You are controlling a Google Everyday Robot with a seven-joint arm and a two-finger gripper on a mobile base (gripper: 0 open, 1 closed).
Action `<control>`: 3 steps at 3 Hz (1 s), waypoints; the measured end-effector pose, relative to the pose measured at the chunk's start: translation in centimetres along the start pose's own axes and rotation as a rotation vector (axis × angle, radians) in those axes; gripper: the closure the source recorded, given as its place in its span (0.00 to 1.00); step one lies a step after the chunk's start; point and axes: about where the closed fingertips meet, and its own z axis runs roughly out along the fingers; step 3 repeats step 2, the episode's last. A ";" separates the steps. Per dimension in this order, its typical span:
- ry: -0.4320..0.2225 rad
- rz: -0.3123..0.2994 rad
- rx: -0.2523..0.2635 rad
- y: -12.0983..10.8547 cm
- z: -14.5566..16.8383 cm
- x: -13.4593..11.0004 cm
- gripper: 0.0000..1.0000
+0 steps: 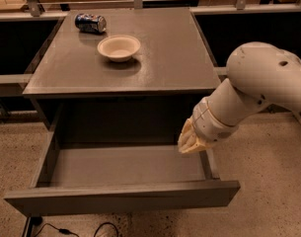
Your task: Open top drawer
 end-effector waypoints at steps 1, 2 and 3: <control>0.001 -0.002 0.000 0.0 0.0 -0.1 0.18; 0.002 -0.004 0.000 0.1 0.0 -0.2 0.00; 0.002 -0.004 0.000 0.1 0.0 -0.2 0.00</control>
Offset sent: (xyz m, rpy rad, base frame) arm -0.0004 0.0006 0.0004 -0.0011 -0.0009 0.0014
